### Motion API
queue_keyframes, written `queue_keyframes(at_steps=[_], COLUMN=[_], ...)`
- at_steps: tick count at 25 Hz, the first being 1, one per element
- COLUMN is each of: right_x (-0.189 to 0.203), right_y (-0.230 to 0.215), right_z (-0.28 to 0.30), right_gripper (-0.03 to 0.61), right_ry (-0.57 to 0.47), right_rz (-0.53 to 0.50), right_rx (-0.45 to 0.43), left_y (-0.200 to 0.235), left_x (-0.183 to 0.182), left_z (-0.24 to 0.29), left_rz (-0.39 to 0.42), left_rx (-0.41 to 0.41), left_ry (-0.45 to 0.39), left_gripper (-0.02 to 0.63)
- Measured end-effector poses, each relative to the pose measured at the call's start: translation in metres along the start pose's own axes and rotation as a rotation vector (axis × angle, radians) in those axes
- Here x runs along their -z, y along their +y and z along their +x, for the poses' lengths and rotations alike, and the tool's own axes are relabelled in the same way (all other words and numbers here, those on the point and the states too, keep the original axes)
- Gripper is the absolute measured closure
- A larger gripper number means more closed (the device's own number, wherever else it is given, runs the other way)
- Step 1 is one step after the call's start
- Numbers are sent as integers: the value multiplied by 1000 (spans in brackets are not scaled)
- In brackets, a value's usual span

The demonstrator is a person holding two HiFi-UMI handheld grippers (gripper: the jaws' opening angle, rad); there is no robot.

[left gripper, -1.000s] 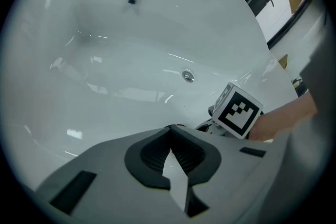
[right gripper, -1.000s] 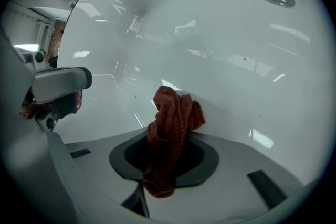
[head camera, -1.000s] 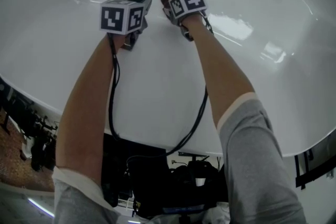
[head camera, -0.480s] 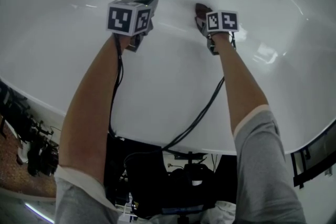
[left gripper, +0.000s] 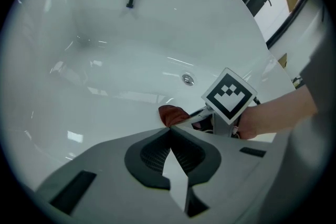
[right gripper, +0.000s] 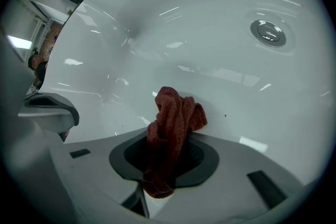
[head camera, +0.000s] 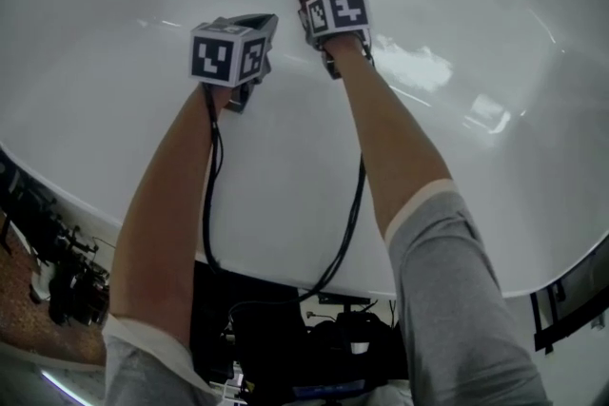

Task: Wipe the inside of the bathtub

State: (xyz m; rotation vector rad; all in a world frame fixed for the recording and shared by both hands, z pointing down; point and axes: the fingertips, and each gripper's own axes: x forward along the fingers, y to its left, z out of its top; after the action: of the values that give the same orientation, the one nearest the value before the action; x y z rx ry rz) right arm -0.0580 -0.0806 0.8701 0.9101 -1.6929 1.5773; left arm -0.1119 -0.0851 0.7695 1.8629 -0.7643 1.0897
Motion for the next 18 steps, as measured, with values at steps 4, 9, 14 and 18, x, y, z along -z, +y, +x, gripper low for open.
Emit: queue_keyframes(at_steps=[4, 9, 14, 18], right_x=[1, 26, 59, 67], right_y=[-19, -83, -135, -96], right_z=[-11, -52, -85, -62], right_gripper=[480, 480, 479, 479], right_ry=[-25, -46, -25, 94], right_rz=[44, 102, 132, -65], right_rx=[-11, 76, 170, 163], left_y=[3, -7, -20, -14], left_x=[-2, -10, -18, -17], left_z=[-4, -6, -4, -4], left_rz=[-10, -12, -8, -8], left_rx=[3, 14, 37, 23], left_ry=[-5, -23, -41, -51], left_gripper=[607, 607, 607, 607])
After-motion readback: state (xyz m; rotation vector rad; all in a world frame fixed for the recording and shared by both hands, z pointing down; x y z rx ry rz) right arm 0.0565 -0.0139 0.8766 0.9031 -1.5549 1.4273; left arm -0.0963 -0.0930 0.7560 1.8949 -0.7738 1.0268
